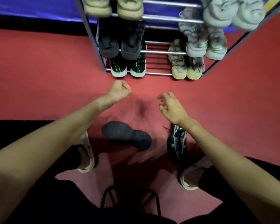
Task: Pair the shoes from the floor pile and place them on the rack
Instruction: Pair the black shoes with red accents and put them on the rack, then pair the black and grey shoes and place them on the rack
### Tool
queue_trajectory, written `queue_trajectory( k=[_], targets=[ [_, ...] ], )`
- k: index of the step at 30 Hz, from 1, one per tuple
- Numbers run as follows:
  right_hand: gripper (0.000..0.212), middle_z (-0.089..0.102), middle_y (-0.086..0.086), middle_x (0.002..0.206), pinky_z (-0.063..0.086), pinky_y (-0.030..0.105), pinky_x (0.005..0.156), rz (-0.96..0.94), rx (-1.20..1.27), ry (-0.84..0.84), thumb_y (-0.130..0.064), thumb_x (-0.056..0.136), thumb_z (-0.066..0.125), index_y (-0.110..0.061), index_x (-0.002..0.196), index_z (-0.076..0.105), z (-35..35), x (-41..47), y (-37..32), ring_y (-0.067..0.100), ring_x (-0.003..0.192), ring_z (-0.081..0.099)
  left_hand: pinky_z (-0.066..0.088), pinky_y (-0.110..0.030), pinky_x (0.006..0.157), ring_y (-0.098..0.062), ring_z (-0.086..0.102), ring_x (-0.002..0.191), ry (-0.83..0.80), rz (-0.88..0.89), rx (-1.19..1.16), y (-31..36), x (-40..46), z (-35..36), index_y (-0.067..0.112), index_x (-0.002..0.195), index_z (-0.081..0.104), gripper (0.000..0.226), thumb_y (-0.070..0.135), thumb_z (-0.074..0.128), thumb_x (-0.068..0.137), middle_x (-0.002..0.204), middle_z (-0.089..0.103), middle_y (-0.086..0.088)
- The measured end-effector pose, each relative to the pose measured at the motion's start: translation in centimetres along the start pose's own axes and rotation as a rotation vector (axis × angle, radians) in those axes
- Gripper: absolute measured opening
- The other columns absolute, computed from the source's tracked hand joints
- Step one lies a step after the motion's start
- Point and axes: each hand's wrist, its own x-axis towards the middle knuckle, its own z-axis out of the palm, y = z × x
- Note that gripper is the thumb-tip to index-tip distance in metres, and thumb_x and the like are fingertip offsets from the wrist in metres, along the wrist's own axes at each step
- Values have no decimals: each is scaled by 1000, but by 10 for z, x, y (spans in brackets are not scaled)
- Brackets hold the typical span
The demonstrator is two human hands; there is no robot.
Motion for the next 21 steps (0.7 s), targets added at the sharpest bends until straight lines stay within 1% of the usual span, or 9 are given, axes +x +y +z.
queue_trajectory(
  k=[2, 3, 5, 7, 9, 11, 14, 17, 21],
  targets=[
    [31, 51, 16, 114, 48, 42, 91, 105, 15, -123, -8, 88, 50, -5, 119, 54, 33, -5, 19, 33, 95, 60, 43, -27, 60, -17, 55, 71, -28, -134, 151, -31, 6, 26, 13, 67, 56, 16, 12, 61, 82, 65, 58, -4],
    [32, 50, 17, 117, 48, 43, 92, 159, 14, -186, -10, 89, 50, -5, 120, 53, 48, -7, 29, 35, 96, 61, 45, -32, 69, -21, 57, 82, -46, -199, 235, -48, 7, 38, 8, 77, 60, 12, 17, 62, 84, 77, 60, -8],
    [36, 49, 19, 121, 46, 43, 97, 235, 10, -291, -12, 90, 51, -4, 124, 50, 75, -10, 49, 39, 105, 59, 49, -34, 83, -28, 61, 104, -96, -324, 359, -77, 4, 63, -1, 108, 60, 35, 27, 61, 86, 108, 64, -16],
    [41, 51, 21, 122, 44, 40, 101, 276, 36, -355, -16, 89, 57, -3, 127, 49, 96, -13, 65, 37, 112, 57, 51, -31, 85, -30, 62, 112, -156, -398, 415, -95, -4, 86, 0, 118, 59, 45, 30, 61, 85, 124, 62, -18],
    [55, 51, 19, 124, 43, 39, 102, 267, 62, -403, -27, 85, 66, -5, 130, 46, 114, -16, 75, 35, 115, 56, 51, -31, 79, -31, 64, 106, -203, -450, 404, -106, -8, 106, -1, 113, 61, 41, 28, 61, 84, 121, 64, -19],
    [81, 46, 17, 134, 40, 37, 106, 206, 54, -449, -41, 74, 76, -9, 138, 38, 132, -19, 79, 32, 124, 49, 45, -29, 71, -31, 64, 96, -197, -469, 368, -111, -9, 116, 0, 103, 61, 29, 23, 59, 85, 108, 66, -17],
    [112, 31, 14, 146, 34, 41, 112, 104, 27, -528, -50, 59, 84, -11, 146, 25, 164, -22, 78, 32, 137, 34, 47, -32, 81, -33, 62, 107, -126, -414, 386, -121, -6, 121, -2, 112, 61, 37, 22, 57, 85, 114, 66, -18],
    [118, 30, 16, 142, 36, 43, 108, 36, -99, -533, -49, 59, 83, -9, 149, 18, 191, -25, 69, 35, 131, 32, 47, -36, 88, -33, 62, 108, -63, -336, 362, -127, -5, 119, -6, 107, 65, 32, 17, 56, 86, 114, 67, -22],
    [108, 37, 15, 134, 37, 43, 103, 51, -180, -394, -46, 57, 80, -8, 143, 27, 208, -20, 61, 36, 122, 39, 45, -31, 90, -31, 61, 111, 22, -342, 306, -138, -2, 115, 2, 107, 63, 29, 20, 56, 85, 114, 67, -16]
  ],
)
